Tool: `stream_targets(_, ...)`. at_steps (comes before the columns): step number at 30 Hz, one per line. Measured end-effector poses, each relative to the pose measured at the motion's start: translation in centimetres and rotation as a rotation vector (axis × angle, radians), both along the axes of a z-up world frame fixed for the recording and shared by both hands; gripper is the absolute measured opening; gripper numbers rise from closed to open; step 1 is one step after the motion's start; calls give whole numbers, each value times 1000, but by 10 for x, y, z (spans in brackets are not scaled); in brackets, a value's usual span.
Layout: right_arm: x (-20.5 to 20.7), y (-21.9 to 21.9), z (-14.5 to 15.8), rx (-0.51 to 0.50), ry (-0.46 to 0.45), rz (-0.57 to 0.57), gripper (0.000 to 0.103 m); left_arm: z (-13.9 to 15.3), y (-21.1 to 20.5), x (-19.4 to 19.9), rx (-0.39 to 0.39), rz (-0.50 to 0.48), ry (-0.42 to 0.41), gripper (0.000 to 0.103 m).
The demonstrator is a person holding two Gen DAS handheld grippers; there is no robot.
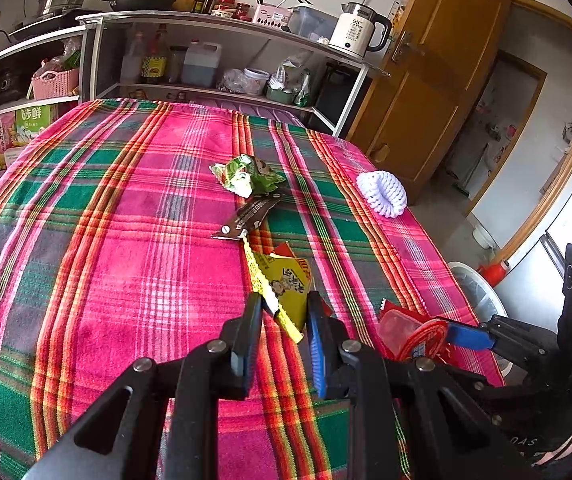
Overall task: Collect trash
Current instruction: 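Lift both held items and carry them over the trash bin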
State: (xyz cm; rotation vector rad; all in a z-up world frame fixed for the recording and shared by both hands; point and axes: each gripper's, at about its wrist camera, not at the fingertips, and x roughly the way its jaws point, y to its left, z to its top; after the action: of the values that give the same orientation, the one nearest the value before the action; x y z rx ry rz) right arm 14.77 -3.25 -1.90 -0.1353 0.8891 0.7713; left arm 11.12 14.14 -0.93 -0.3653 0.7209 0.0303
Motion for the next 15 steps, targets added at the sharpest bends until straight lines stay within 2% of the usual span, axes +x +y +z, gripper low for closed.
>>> stream_targets(3,3,4,-1,6,13,-1,51,-2,6,-3,-6,7,0,23)
stream_targets(5,4,6,-2,10,17,-10,48,-3,9,-3,-9,8,0,23)
stream_targets(7,7,7,-2,12,19,-16,27,-4,11,-3,-13,8,0,23)
stream_targets(8,7,8,-1,12,18,-15,21,-4,12,-3,-14,7,0,23)
stream_targets(9,6,9,-1,-1,10,-19,8,-5,12,-3,-16,7,1,23)
stream_targets(15,3,11,-2,-23,-11,-22,5,-7,12,-1,-23,4,5,23)
